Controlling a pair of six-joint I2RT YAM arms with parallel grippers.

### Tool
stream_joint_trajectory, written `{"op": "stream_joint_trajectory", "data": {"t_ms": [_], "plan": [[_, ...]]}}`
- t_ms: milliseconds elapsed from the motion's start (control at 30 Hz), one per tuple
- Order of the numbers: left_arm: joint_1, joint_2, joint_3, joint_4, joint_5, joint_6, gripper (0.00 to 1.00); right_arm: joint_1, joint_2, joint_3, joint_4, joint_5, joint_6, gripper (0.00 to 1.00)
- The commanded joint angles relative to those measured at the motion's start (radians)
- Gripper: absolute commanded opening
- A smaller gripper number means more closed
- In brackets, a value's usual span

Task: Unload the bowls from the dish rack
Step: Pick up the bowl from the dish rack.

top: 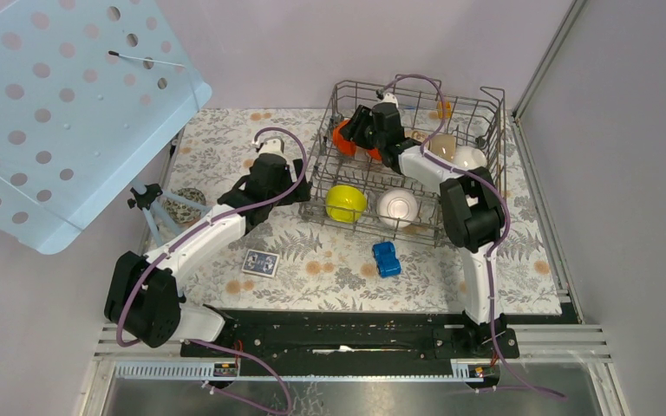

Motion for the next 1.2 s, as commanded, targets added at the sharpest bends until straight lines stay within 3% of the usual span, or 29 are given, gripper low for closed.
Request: {"op": "stream_joint_trajectory", "data": {"t_ms": [0,933,1167], "plan": [[0.005,0.003,0.028,0.031,0.02,0.012,0.86,-0.004,0.016,0.058,0.008,-0.012,-0.016,0.54],[0.004,0.024,0.034,0.029,0.049,0.024,0.84,-0.048,0.071,0.1,0.105,-0.209,0.087,0.31],[0.005,0.027,0.036,0.029,0.055,0.026,0.83,-0.05,0.069,0.099,0.129,-0.253,0.115,0.2]]}}
